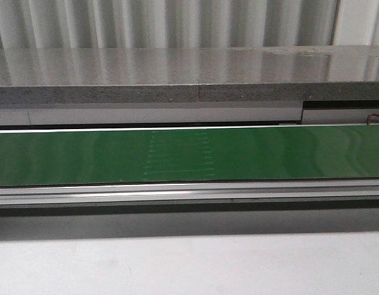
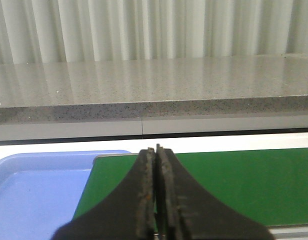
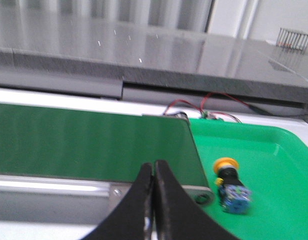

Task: Move button from right to left
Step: 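Move the right gripper over the yellow-capped button in the green tray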

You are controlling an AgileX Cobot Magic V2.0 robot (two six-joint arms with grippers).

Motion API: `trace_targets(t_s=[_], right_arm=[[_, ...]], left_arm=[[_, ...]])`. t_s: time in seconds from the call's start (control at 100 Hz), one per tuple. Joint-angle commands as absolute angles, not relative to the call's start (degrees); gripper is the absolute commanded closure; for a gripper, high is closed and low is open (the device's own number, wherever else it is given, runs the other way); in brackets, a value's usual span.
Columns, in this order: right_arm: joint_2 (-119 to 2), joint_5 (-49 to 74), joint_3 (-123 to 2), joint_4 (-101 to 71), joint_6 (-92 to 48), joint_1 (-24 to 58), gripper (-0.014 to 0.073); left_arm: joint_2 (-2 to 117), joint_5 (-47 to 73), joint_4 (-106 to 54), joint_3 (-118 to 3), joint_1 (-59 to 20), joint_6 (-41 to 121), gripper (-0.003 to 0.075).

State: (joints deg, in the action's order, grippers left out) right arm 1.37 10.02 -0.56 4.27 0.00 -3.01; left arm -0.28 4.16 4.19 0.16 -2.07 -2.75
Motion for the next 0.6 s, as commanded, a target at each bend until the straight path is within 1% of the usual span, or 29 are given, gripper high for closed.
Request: trace_targets(t_s=[0.0,0.3,0.43,0.59], right_arm=[[-0.6,11.6,-7.2,8.1,-0.5,-3.1,0.0659],[-17.0,33.5,-29.3,10.2,-0.5,-3.1,0.0659],[-23.4,36.0,-34.8,8.9,0.0,-3.1,0.0659],[-30.5,41.1,-39.7,9.8,9.9,-3.1,0.0657]], left_arm=[[-2.1,0.0,4.1,2.5,-2.2,-2.8,0.0741],[-2.1,0.0,4.1,2.5,-2.2,-2.8,0.0741],[-2.1,0.0,4.1,2.5,-2.2,-2.8,0.0741],[-2.1,0.0,4.1,2.5,-2.2,-2.8,0.0741]])
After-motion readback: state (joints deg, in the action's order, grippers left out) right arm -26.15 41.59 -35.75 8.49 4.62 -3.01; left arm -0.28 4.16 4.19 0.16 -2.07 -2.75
